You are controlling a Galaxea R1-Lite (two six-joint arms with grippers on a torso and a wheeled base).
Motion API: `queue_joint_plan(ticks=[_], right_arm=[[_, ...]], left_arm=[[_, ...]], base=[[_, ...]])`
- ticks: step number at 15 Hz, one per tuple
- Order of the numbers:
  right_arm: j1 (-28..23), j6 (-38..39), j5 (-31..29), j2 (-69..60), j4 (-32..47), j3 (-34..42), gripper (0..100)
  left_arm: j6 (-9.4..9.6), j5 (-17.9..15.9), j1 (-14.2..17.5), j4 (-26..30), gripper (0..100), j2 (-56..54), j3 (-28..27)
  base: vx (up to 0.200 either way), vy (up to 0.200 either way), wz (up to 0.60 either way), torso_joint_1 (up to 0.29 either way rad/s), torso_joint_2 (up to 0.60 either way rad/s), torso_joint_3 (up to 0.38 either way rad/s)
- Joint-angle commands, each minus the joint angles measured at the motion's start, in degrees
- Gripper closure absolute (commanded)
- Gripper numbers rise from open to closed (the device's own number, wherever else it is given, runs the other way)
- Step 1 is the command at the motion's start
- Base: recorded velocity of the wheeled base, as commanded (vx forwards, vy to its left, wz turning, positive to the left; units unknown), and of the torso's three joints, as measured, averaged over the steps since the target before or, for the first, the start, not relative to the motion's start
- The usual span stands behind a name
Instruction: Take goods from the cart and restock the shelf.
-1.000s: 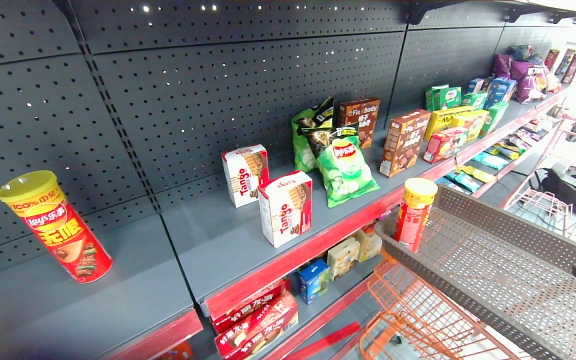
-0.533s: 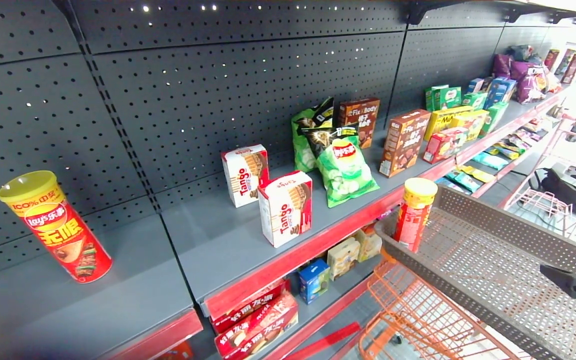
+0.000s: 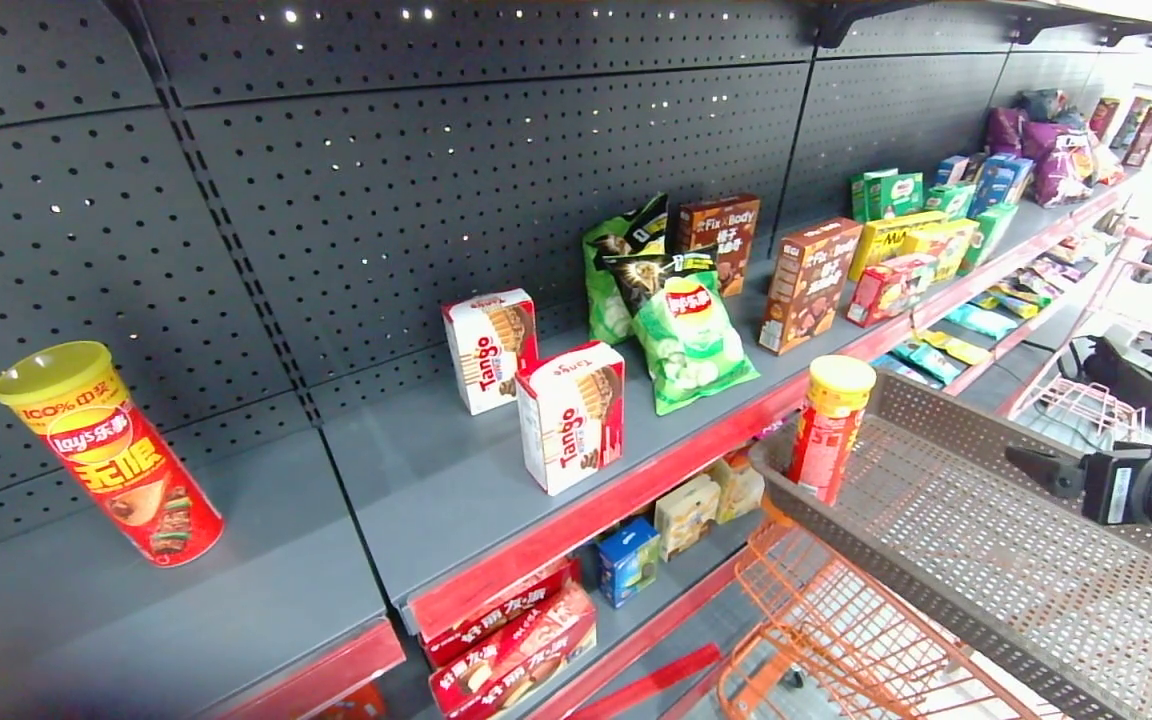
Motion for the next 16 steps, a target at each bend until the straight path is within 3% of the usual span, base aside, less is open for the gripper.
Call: queue_joint_plan(ticks=[1, 4, 6, 8, 11, 16], right_arm=[[1.02, -0.04, 0.96, 7.42, -4.42, -0.15, 0], [1.37, -0.13, 7.64, 11.38, -8.90, -0.41, 0], [1.81, -0.57, 10.98, 18.59, -19.80, -0.50, 0], [2.60, -1.45, 15.20, 21.84, -22.26, -0.68, 0], [3.48, -2.15, 16.70, 25.44, -24.20, -0.85, 0], [4.27, -1.89, 19.51, 32.65, -34.57, -4.02, 0]], left_arm=[[-0.02, 0.02, 0.00, -0.02, 0, -0.02, 0.00], [-0.02, 0.02, 0.00, -0.02, 0, -0.02, 0.00], [-0.02, 0.02, 0.00, -0.02, 0, -0.02, 0.00], [-0.02, 0.02, 0.00, -0.02, 0, -0.02, 0.00], [-0.02, 0.02, 0.00, -0.02, 0, -0.02, 0.00], [-0.02, 0.02, 0.00, -0.02, 0, -0.02, 0.00]], base=[[0.000, 0.000, 0.00, 0.000, 0.00, 0.000], [0.000, 0.000, 0.00, 0.000, 0.00, 0.000], [0.000, 0.000, 0.00, 0.000, 0.00, 0.000], [0.000, 0.000, 0.00, 0.000, 0.00, 0.000], [0.000, 0.000, 0.00, 0.000, 0.00, 0.000], [0.000, 0.000, 0.00, 0.000, 0.00, 0.000]])
